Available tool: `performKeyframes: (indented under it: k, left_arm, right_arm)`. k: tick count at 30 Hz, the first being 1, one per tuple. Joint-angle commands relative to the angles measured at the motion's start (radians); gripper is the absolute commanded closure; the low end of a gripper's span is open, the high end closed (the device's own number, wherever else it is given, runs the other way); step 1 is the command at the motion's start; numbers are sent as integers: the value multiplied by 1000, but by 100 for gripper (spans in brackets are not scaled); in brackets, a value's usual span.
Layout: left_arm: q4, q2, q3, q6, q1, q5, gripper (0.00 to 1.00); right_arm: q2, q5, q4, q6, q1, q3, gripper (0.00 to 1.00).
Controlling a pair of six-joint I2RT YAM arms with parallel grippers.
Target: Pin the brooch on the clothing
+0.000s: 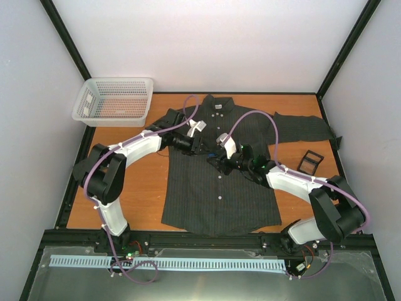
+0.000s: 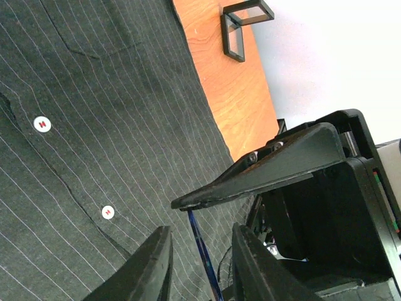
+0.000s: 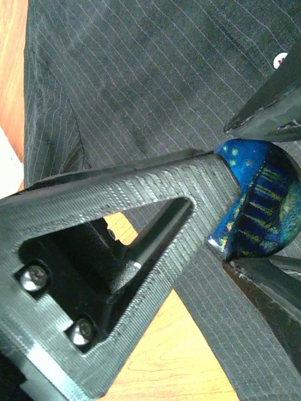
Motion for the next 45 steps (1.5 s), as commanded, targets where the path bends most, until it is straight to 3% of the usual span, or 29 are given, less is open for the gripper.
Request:
performKeyframes:
  k: [1,10,14,19,20,23,27,32,33,36,45]
  left_arm:
    - [-32,4,40,36,-20,-5,74]
    - [-47,-8,42,24,-20,-20,99]
    - [-55,-40,42,-2,-15,-51,99]
    - [-10,-87,3,-96,36,-9,99]
    - [5,-94,-9,-128,50,10,99]
    - [37,-112,-33,-212,80,67,99]
    - [54,-153,-55,-307,96,80,99]
    - [64,-182,-88,-373,100,86,99]
    - [69,-185,-97,-385,100,91,99]
    - [86,-186,-124,-406,100,108,99]
    - [97,-201,-157,-405,100,122,99]
  right_arm:
    - [6,11,26,-17,10,15,55]
    - [-3,42,18,-21,11,14,54]
    - [-59,121,-67,-38,12,22,39]
    - [-179,202,-111,-32,15,5,2]
    - [-191,214,-109,-44,15,4,0]
    - [-238,259,-18,-161,40,-44,0]
    - [-289,227,74,-555,95,-127,0]
    - [-247,238,77,-861,121,-96,0]
    - [-235,222,80,-926,123,-98,3]
    - [-199,162,50,-1123,125,-96,24]
    - [-83,125,202,-1101,131,-67,36]
